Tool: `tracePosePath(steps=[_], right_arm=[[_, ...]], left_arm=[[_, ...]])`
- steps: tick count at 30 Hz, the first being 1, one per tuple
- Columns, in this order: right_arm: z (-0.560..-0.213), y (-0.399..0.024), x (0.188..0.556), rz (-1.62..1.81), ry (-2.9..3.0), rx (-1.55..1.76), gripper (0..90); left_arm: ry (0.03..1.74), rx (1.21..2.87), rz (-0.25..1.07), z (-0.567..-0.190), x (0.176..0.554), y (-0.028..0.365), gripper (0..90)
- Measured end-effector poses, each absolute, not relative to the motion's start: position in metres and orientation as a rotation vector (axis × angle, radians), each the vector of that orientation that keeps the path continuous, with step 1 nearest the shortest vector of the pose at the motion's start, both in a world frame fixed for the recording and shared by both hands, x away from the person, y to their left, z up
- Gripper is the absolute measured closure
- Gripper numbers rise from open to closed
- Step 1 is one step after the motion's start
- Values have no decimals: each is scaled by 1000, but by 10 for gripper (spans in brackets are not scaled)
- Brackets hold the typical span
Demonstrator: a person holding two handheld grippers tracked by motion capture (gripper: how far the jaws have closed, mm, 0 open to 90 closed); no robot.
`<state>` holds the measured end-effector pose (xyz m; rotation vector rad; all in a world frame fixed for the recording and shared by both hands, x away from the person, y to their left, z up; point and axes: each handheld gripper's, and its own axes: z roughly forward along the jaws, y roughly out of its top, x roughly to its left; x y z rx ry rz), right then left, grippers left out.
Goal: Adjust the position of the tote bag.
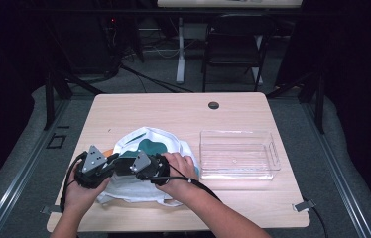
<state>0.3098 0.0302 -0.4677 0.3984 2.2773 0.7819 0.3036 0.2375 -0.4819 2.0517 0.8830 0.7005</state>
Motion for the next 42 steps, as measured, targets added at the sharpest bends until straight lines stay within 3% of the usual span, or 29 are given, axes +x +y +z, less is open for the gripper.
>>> tracePosePath(steps=[24,36,42], right_arm=[[-457,26,328,874,2250,512,873],[-455,24,335,891,2262,542,873],[-453,25,339,898,2263,567,873]], left_arm=[[908,2059,698,-480,312,233,787],[922,1985,742,-472,304,244,530],[930,2000,788,-475,298,249,494]])
